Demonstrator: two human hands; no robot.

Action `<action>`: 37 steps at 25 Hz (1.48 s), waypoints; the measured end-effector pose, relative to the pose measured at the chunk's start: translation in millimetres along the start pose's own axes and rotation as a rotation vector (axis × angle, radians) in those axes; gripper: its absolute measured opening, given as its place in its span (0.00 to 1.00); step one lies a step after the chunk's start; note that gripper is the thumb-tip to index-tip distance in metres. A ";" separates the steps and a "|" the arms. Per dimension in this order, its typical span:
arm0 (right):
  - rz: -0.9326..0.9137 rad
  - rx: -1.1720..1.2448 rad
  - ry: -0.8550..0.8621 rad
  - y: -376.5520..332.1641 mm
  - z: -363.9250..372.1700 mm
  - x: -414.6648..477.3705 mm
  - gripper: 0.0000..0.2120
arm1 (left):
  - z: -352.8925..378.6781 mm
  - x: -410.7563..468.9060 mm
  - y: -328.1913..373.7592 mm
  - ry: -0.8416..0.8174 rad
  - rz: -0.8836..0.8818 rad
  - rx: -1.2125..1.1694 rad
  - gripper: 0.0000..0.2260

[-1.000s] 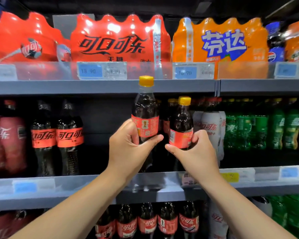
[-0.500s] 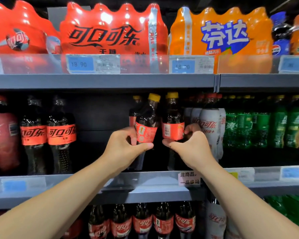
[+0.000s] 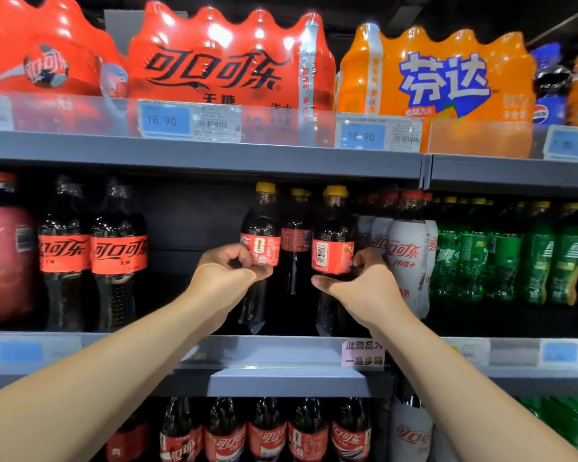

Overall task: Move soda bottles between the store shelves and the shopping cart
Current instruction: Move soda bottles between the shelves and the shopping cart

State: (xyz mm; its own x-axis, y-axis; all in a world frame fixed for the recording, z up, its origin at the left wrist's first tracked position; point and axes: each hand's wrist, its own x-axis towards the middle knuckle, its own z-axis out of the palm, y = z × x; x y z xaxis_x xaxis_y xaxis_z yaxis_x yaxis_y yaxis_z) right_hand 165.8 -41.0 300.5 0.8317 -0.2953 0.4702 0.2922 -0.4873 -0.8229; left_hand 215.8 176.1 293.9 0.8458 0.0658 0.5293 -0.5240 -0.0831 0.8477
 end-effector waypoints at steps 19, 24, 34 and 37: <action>0.051 -0.393 -0.205 -21.3 18.6 14.4 0.23 | -21.9 21.4 23.9 -0.123 -0.091 0.537 0.20; 0.018 -0.364 -0.174 -18.6 26.8 13.6 0.20 | -24.8 20.9 20.1 -0.144 -0.061 0.605 0.18; -0.264 -0.462 0.073 -21.7 38.2 20.3 0.20 | -18.7 33.5 12.2 -0.098 -0.011 0.507 0.21; -0.262 -0.448 0.086 -16.0 40.8 25.6 0.19 | -18.0 35.4 12.0 -0.139 -0.026 0.470 0.20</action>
State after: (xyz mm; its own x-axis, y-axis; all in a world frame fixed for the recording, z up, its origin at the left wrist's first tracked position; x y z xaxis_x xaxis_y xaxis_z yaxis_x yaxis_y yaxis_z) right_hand 201.7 -7.2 312.7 0.7103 -0.1736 0.6822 0.2389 -0.8522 -0.4656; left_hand 237.7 195.3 323.5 0.8802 -0.0572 0.4711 -0.4279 -0.5248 0.7358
